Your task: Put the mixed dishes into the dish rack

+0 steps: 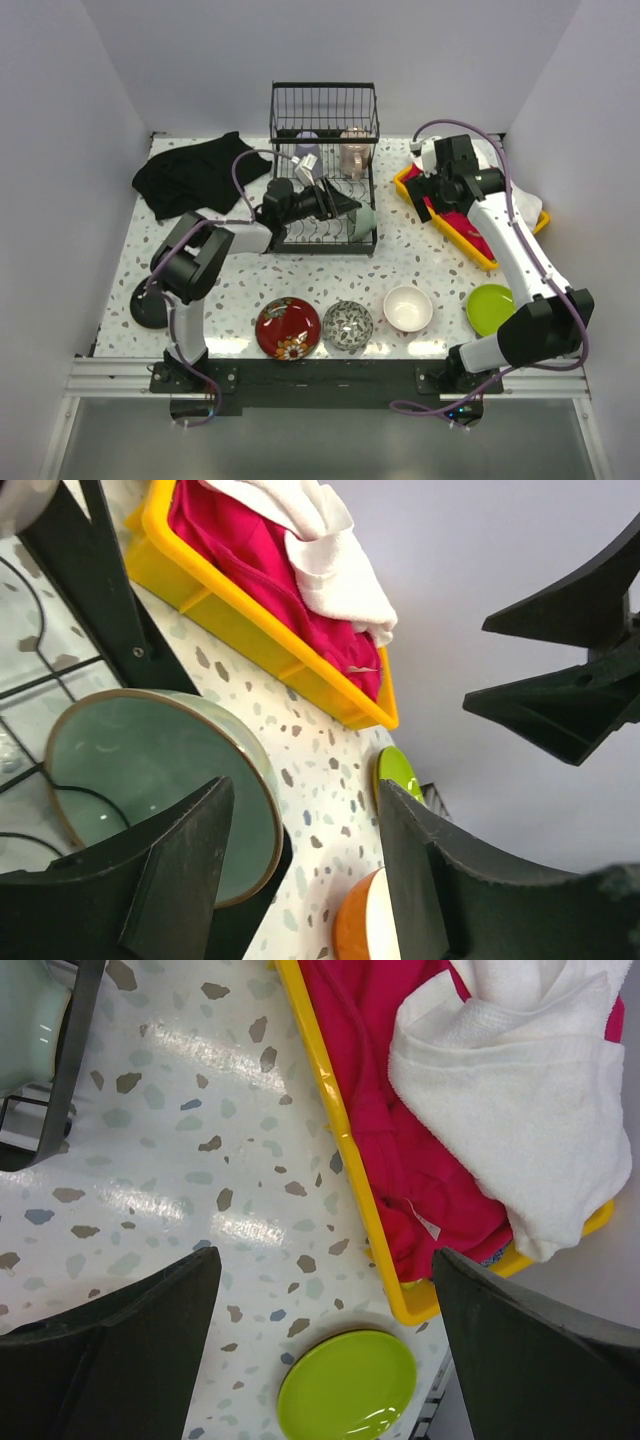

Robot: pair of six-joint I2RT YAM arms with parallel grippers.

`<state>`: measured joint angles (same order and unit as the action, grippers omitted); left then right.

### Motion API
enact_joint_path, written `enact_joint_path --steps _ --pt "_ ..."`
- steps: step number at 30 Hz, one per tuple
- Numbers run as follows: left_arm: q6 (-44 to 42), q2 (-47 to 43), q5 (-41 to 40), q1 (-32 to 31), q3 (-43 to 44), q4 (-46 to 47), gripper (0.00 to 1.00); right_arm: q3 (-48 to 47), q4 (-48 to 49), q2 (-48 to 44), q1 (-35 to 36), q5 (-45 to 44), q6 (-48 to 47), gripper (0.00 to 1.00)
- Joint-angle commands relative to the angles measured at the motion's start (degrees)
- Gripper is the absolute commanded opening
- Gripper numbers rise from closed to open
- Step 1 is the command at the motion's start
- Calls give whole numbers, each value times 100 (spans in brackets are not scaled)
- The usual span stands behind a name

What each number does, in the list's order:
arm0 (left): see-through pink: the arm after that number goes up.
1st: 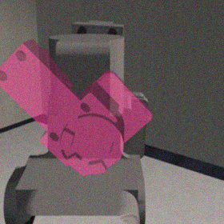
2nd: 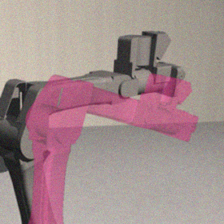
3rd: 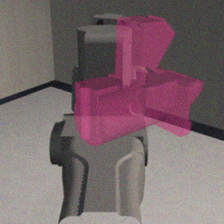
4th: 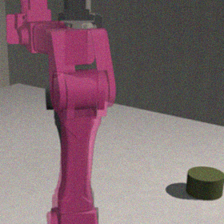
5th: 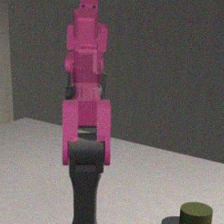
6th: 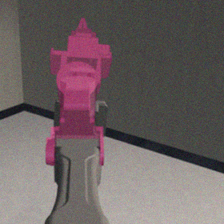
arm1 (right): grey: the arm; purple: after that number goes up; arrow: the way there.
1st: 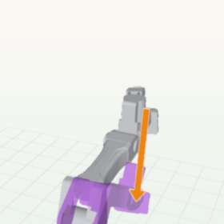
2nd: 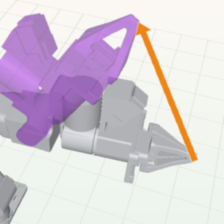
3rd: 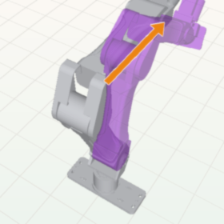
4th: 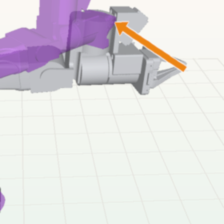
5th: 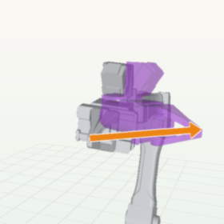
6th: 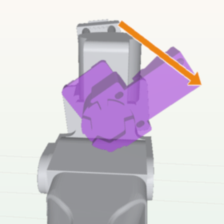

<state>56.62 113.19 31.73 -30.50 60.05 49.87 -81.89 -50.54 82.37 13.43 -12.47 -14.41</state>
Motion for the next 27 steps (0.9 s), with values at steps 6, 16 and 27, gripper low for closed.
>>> enact_joint_path --steps 6,16,27 --pt "-2878 -1728 509 343 -159 -2337 64 -372 115 -1 -33 16 228 91" --pt "-8470 -3250 1796 -218 612 -8138 63 129 405 -607 -25 526 668 91" --pt "-10207 -3567 -368 -2609 -38 -9056 59 814 159 -1819 -34 1062 1397 95"
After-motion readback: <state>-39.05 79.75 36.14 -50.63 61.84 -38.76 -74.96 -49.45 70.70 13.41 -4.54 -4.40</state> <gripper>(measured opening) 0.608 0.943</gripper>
